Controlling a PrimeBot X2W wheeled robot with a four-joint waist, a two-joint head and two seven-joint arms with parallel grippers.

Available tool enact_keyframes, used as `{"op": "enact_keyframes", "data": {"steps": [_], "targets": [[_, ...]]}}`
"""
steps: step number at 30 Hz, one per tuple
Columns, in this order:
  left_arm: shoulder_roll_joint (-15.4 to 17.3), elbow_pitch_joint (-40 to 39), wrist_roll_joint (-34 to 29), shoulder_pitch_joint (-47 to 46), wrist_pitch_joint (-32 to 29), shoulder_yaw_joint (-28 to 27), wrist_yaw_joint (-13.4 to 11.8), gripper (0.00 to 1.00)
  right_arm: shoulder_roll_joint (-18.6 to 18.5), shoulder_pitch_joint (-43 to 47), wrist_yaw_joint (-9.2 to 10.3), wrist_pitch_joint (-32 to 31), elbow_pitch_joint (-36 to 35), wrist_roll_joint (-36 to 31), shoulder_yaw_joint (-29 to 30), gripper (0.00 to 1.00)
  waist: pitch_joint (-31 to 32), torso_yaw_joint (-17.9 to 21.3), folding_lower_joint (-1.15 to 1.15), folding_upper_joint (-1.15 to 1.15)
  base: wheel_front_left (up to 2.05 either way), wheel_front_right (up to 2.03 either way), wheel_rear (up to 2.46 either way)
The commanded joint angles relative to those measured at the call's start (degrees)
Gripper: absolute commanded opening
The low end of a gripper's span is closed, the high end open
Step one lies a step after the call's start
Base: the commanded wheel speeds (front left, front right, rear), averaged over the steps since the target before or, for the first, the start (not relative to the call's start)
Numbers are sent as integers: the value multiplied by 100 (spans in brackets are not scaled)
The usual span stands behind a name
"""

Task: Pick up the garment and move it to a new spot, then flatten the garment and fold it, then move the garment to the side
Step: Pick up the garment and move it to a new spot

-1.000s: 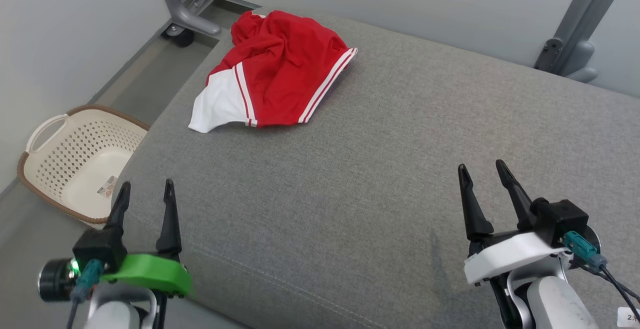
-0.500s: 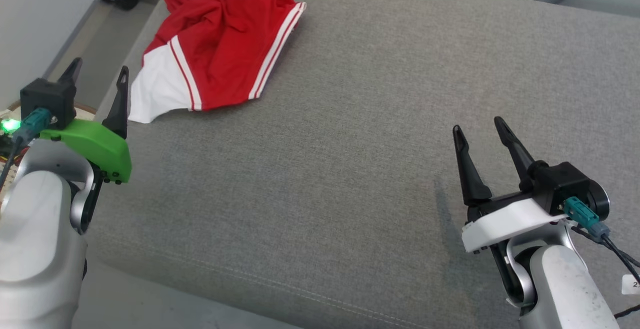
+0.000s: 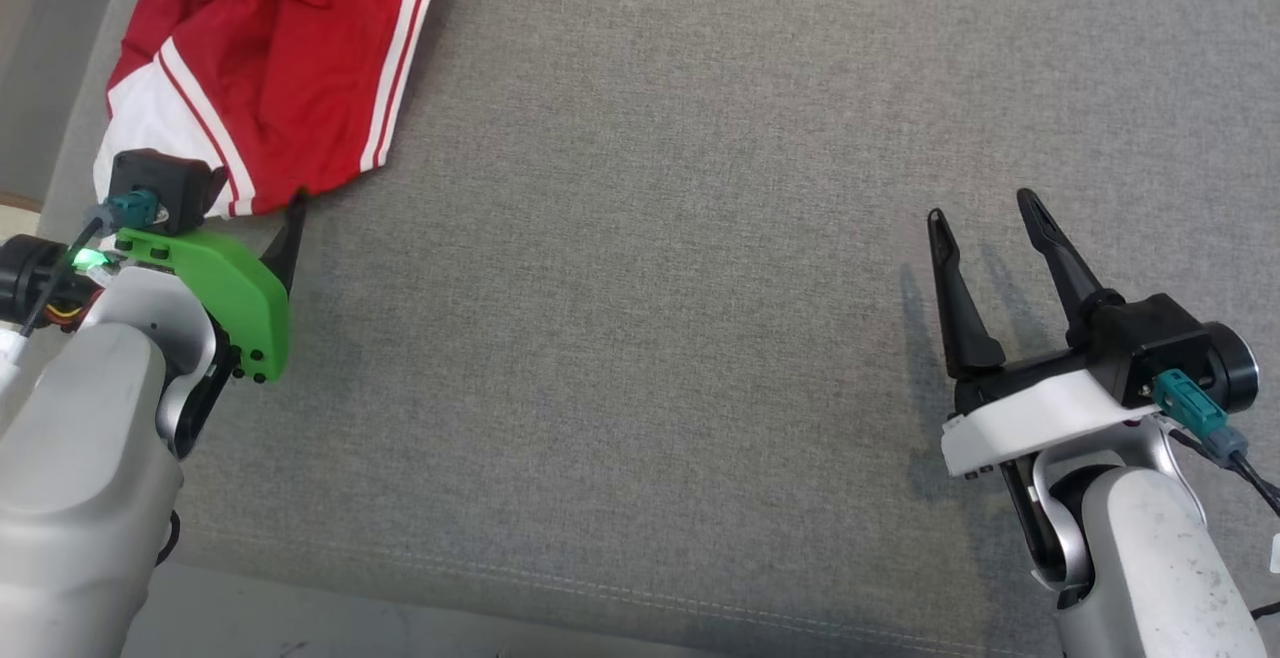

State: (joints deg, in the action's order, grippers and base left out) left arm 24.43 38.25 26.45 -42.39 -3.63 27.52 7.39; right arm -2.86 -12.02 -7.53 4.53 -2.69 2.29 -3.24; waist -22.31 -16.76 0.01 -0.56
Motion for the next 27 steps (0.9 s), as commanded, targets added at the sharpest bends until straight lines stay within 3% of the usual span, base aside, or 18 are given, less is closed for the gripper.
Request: {"op": "enact_keyframes", "data": {"steps": [1,24,25,27], "targets": [[97,107,149,-146,-47,118,5,100,-36,-23,8,-38,-70,-61,6,100,-193,128,-1,56,0,0,0],[81,1527,879,-841,288,1046,5,100,-89,27,8,-147,-303,-79,-15,100,-358,252,-1,56,0,0,0],[68,1654,906,-937,410,1027,6,58,-84,-4,8,-129,-308,-82,-17,100,-378,265,-1,56,0,0,0],[22,1755,889,-1014,592,1013,-1,18,-79,-25,8,-111,-311,-95,-14,100,-390,273,-1,56,0,0,0]]}}
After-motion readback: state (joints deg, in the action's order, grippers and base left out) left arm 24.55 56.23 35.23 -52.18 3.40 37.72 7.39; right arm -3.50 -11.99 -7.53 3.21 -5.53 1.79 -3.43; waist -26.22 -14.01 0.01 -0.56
